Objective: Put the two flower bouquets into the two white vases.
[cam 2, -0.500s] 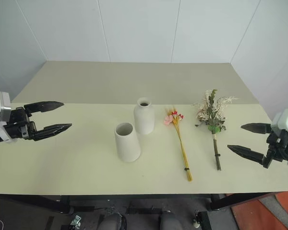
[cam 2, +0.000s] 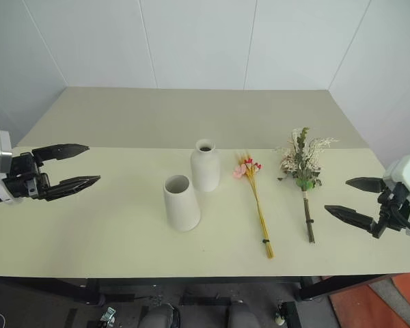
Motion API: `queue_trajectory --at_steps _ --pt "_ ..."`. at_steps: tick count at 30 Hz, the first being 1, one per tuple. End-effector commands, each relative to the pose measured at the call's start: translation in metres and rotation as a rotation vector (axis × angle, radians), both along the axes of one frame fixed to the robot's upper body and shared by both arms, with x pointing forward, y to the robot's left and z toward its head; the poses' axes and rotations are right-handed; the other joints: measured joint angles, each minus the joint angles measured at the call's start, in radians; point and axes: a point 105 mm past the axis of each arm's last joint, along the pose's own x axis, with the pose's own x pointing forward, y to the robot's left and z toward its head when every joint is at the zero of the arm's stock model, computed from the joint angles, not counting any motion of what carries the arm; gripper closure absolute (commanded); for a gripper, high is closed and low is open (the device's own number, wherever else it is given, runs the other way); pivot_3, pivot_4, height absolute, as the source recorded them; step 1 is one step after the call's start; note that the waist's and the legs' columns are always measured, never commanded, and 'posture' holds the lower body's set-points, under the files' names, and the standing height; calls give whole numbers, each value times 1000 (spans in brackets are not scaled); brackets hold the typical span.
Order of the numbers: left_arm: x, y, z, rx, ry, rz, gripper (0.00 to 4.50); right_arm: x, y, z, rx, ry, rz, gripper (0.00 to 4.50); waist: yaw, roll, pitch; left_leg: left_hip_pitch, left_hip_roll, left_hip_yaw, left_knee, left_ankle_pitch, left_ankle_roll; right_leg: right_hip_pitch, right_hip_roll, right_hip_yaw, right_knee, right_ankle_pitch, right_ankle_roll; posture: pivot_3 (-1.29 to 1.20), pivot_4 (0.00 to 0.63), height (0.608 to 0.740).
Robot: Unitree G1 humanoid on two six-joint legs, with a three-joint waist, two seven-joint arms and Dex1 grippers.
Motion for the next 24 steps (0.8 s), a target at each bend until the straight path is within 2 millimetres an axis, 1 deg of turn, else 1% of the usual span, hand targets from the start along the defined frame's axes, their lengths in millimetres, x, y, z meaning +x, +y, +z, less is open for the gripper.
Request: queue_trajectory --at_steps 1,4,8,10,13,17,20,23,24 --pt "-2 -3 12 33 -46 -10 645 7 0 11 -58 -7 -59 0 -1 0 0 0 0 0 0 0 0 0 0 0 0 0 0 0 150 740" --pt "-3 -12 11 72 -46 -47 645 23 7 0 -35 94 -107 0 -5 0 0 0 0 0 0 0 0 0 0 0 0 0 0 0 150 740" --pt "-3 -23 12 140 -50 -101 645 60 13 -15 -9 184 -270 0 -17 0 0 0 0 0 0 0 0 -1 0 1 0 0 -1 0 150 740" --pt "-3 -25 11 189 -50 -118 645 73 16 -22 -20 220 -335 0 -23 0 0 -1 0 0 0 0 0 -2 1 1 0 0 -1 0 150 740" --pt "-5 -28 12 230 -52 -139 645 85 21 -36 -28 282 -386 0 -24 0 0 -4 0 0 -1 0 0 -5 0 0 0 0 -1 0 150 740" --pt "-7 -29 12 247 -57 -143 645 99 23 -50 11 331 -446 0 -22 0 0 -6 0 0 -1 0 1 -6 0 0 -1 0 0 0 150 740" --pt "-6 -28 8 240 -49 -137 645 109 22 -56 19 345 -476 0 -22 0 0 -6 -1 0 -1 0 1 -6 -1 0 -1 0 0 0 150 740" --pt "-7 -28 6 237 -40 -137 645 116 17 -60 11 360 -518 0 -24 0 0 -5 0 0 -1 0 1 -6 0 0 -1 0 0 0 150 740" --pt "-7 -28 6 236 -38 -135 612 117 16 -61 19 368 -525 181 -24 0 0 -5 0 0 -1 0 1 -6 0 0 -1 0 0 0 150 740"
